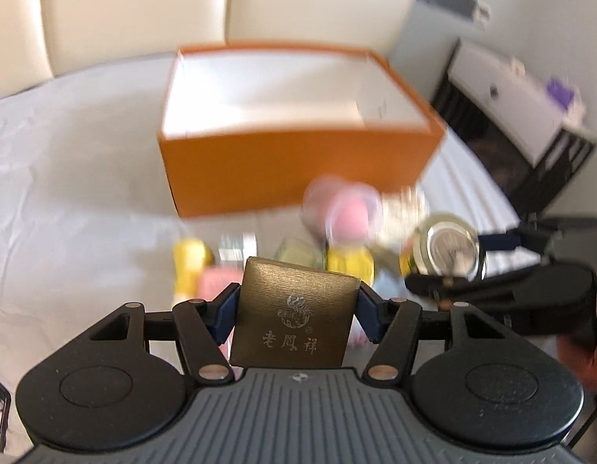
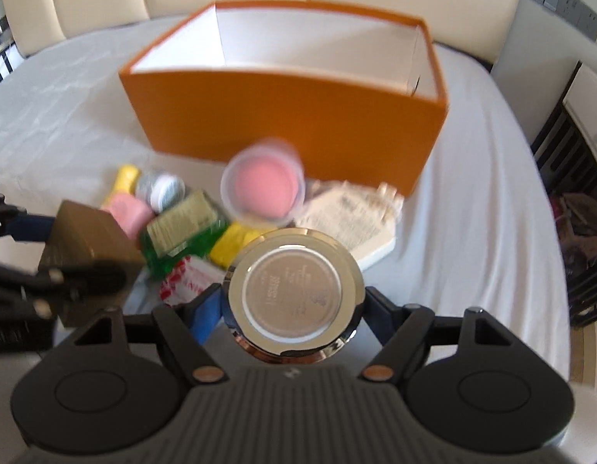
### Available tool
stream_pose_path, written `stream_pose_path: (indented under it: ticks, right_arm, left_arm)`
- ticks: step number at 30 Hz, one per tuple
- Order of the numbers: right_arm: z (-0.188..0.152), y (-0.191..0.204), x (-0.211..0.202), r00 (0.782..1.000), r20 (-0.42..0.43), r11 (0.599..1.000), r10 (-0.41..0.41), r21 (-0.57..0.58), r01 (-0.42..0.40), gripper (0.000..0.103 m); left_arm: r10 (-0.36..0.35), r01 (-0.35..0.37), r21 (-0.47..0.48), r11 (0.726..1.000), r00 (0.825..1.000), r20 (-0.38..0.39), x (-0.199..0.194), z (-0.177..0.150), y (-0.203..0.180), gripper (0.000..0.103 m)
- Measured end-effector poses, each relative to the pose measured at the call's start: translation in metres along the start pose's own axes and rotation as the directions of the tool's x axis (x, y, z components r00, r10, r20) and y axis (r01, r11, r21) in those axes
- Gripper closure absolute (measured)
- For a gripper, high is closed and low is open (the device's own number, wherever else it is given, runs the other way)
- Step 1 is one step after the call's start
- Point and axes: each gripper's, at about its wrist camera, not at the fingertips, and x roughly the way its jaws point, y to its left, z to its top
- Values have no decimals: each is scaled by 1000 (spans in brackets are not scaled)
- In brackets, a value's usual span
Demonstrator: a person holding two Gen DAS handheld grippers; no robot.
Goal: Organize rigid objects
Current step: 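Carry the gold box and compact into the orange box and release both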
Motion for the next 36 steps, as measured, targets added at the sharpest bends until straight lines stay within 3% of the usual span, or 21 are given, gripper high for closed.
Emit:
stream_pose_path:
  ticks: [12, 21, 24, 28, 32, 36]
  right_arm:
    - [92, 2, -37, 982, 189, 998, 31, -63, -20, 27]
    - [160, -12, -14, 970, 241, 998, 9, -64, 7, 27]
    - [179, -19, 8, 978, 211, 998, -5, -56, 18, 27]
    - [197, -27, 44, 992, 125, 999, 25, -45, -19, 27]
    - [205, -33, 81, 997, 23, 997, 72, -18, -72, 27]
    - [204, -34, 116, 989, -91, 993, 121, -1, -121, 27]
  left_arm:
    - [-16, 12, 25, 1000, 983, 182, -17, 105, 14, 32]
    - [4, -1, -14, 1000, 976, 220, 22, 170, 25, 32]
    - [-2, 1, 11, 1000, 984, 175, 46, 184, 28, 32]
    - [-60, 58, 34, 998, 996, 59, 87, 198, 38, 32]
    - [-30, 35, 97, 995, 998, -56, 119, 200, 41, 32]
    - [11, 19, 201, 980, 989, -148, 145, 193, 29, 32]
